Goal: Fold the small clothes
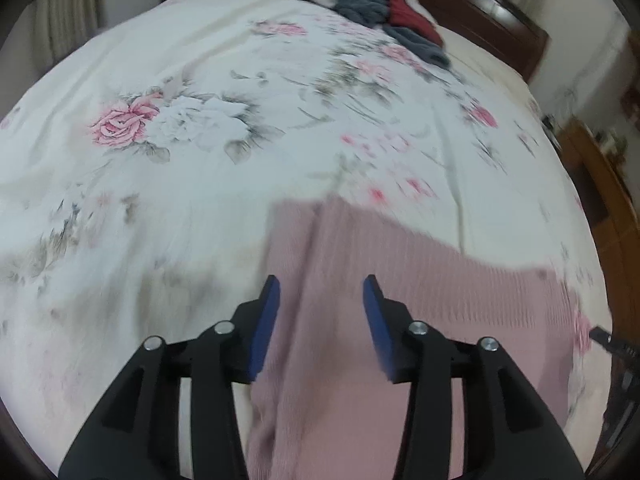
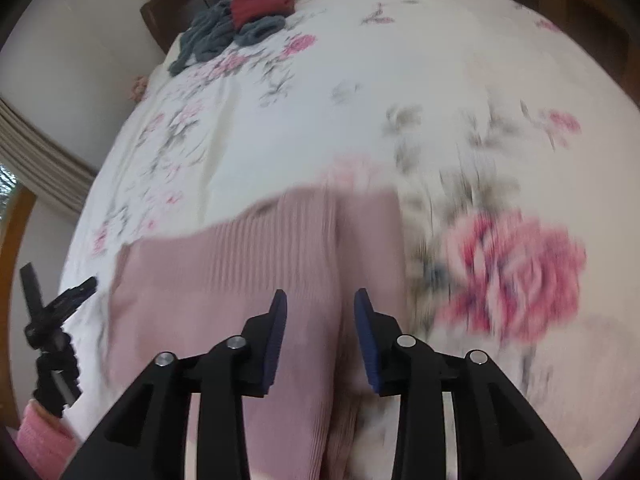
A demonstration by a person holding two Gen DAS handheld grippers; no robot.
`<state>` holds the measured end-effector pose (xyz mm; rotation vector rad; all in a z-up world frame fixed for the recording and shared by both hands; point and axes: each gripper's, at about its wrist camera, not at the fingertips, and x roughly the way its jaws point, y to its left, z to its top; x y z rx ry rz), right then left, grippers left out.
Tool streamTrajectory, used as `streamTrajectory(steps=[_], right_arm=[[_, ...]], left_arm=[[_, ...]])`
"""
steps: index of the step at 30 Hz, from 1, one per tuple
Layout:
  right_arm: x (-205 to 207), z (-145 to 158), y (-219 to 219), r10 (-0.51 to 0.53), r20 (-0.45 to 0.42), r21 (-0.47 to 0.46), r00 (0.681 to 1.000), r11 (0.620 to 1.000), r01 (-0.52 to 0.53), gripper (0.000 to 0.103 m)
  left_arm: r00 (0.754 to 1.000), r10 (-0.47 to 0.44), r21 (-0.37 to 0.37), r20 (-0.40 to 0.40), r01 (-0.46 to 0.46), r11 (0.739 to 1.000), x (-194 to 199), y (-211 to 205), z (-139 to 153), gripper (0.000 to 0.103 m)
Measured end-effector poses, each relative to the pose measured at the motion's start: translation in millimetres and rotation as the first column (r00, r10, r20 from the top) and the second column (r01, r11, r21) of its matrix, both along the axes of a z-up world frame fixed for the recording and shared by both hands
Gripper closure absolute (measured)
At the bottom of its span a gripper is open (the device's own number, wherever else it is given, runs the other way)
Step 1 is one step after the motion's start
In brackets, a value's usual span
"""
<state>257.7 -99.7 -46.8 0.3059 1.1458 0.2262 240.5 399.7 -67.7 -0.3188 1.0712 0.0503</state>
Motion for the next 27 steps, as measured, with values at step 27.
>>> streamTrajectory(steps=[27], right_arm=[[-110.2,-66.5,-0.9,0.044,-0.191,0.054,0.981,0.998,-0.034,0.094]], left_arm=[[0.976,-0.150,0.052,-0.159,0.160,0.986,-80.6,-63.6,-56.7,0.044]])
